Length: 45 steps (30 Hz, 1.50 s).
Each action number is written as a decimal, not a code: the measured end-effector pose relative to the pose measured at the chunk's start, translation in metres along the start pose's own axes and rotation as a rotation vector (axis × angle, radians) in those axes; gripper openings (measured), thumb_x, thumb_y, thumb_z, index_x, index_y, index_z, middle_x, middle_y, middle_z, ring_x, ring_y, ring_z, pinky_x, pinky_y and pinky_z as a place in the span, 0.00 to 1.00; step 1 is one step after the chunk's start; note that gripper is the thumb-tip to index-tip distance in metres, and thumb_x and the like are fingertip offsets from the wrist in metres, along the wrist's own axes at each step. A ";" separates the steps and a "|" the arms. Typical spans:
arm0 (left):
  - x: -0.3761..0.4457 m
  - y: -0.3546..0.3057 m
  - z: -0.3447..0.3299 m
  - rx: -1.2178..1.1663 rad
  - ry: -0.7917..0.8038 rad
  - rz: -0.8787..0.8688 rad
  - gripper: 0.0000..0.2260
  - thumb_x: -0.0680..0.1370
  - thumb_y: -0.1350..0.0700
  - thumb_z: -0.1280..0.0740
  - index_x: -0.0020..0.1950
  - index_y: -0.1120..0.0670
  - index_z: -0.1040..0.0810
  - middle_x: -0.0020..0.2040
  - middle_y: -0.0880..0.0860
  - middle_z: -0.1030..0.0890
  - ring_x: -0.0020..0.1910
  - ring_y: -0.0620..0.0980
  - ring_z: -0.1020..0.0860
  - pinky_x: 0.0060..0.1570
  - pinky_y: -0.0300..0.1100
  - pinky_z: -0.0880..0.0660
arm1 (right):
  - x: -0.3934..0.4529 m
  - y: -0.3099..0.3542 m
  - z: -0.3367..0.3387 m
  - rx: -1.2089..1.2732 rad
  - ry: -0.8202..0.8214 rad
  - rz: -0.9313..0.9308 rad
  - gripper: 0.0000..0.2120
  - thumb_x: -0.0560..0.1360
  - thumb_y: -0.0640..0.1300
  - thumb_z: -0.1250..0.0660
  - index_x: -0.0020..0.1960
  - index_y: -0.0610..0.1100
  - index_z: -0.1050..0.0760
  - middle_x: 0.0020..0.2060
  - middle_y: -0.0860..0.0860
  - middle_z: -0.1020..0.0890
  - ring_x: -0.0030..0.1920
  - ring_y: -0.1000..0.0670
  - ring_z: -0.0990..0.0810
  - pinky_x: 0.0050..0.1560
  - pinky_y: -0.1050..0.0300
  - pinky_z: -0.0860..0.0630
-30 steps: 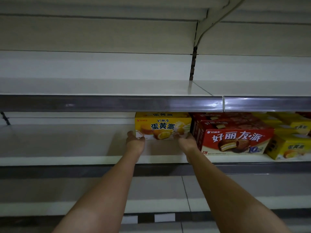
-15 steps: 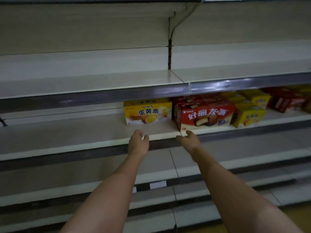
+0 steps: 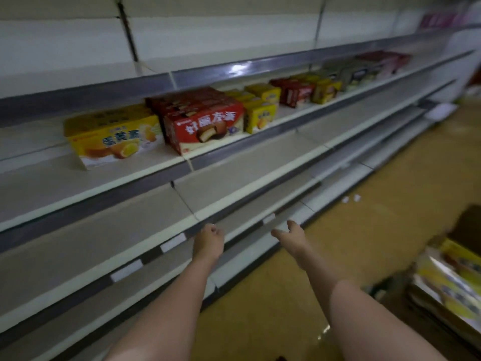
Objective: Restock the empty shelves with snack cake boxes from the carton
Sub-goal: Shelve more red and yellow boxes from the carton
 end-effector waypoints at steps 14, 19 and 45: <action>-0.114 -0.128 -0.249 0.177 0.433 -0.255 0.15 0.82 0.51 0.42 0.65 0.57 0.28 0.62 0.55 0.23 0.59 0.56 0.25 0.57 0.45 0.28 | -0.076 -0.188 0.248 0.106 -0.411 -0.350 0.24 0.77 0.45 0.34 0.70 0.41 0.35 0.62 0.46 0.26 0.62 0.43 0.26 0.56 0.55 0.29; -0.168 -0.168 -0.337 0.168 0.536 -0.282 0.15 0.82 0.52 0.41 0.66 0.57 0.28 0.62 0.56 0.24 0.59 0.55 0.25 0.58 0.46 0.28 | -0.103 -0.254 0.337 0.103 -0.481 -0.426 0.31 0.78 0.47 0.36 0.76 0.42 0.43 0.71 0.45 0.34 0.68 0.42 0.32 0.59 0.54 0.31; -0.151 -0.230 -0.606 0.518 0.688 -0.273 0.25 0.81 0.48 0.42 0.74 0.60 0.40 0.71 0.62 0.36 0.69 0.62 0.35 0.66 0.50 0.36 | 0.006 -0.415 0.482 0.118 -0.444 -0.663 0.27 0.75 0.44 0.33 0.70 0.39 0.38 0.65 0.43 0.27 0.63 0.42 0.26 0.61 0.52 0.28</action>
Point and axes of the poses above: each hand's wrist, its own x-axis towards the middle knuckle, its own z-axis out of the back of the hand, y = z × x, the point moved 3 cm from there along x, towards the middle knuckle
